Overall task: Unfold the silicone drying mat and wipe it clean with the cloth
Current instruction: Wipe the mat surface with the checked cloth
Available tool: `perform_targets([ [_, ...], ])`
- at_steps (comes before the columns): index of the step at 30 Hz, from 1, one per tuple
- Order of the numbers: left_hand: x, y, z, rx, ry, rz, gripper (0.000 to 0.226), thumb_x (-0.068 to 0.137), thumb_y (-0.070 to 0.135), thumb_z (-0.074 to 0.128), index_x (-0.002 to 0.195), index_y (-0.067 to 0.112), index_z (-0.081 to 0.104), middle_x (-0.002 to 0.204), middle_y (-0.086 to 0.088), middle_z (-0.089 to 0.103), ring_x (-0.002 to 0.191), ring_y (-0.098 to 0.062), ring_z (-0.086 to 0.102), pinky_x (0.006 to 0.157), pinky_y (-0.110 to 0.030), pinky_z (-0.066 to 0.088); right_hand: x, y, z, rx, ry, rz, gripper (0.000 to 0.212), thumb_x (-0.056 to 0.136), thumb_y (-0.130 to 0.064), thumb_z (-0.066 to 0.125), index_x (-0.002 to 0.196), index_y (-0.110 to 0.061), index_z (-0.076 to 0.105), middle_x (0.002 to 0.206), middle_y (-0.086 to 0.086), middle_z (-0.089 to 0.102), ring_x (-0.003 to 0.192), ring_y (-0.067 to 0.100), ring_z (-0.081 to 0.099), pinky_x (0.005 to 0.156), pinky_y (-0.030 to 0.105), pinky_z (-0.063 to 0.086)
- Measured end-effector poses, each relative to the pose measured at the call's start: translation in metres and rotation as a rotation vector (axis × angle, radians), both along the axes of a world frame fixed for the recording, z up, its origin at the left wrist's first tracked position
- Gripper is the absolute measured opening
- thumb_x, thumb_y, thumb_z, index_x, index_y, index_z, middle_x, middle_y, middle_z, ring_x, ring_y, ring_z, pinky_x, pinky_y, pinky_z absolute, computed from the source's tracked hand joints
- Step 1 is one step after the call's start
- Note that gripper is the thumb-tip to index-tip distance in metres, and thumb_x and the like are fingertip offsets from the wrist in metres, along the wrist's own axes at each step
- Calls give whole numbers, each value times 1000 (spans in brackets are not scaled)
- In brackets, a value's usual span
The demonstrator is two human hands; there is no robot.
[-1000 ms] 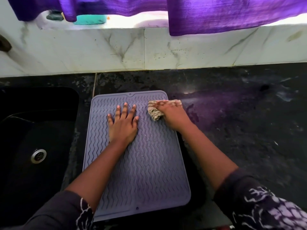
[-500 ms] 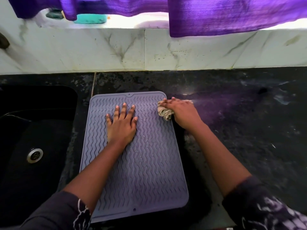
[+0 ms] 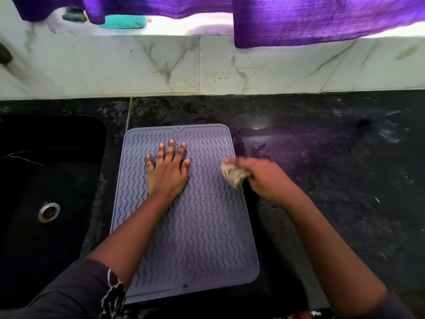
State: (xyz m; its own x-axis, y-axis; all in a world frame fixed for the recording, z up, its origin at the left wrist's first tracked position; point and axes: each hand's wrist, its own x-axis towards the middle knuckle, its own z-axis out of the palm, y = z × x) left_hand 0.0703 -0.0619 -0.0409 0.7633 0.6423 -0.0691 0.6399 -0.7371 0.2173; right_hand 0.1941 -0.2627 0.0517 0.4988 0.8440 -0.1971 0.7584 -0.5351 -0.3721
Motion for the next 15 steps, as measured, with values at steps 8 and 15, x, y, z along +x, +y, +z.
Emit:
perform_targets([
  [8,0,1,-1,-5,-7,0,53,99,47,15,150,36,7,161,4,0,148,-21,-5,115,-52,-4,-11,55,-43,-58,-135,32,69,85,6,42,141,-32,31,151,0,31,138,19,28,115,49,10],
  [15,0,2,-2,-1,-7,3,53,99,47,16,150,36,7,161,4,1,148,-21,-4,115,-52,-3,-31,8,-10,-134,-27,202,63,81,3,44,133,-32,45,138,-2,50,119,22,51,100,38,41],
])
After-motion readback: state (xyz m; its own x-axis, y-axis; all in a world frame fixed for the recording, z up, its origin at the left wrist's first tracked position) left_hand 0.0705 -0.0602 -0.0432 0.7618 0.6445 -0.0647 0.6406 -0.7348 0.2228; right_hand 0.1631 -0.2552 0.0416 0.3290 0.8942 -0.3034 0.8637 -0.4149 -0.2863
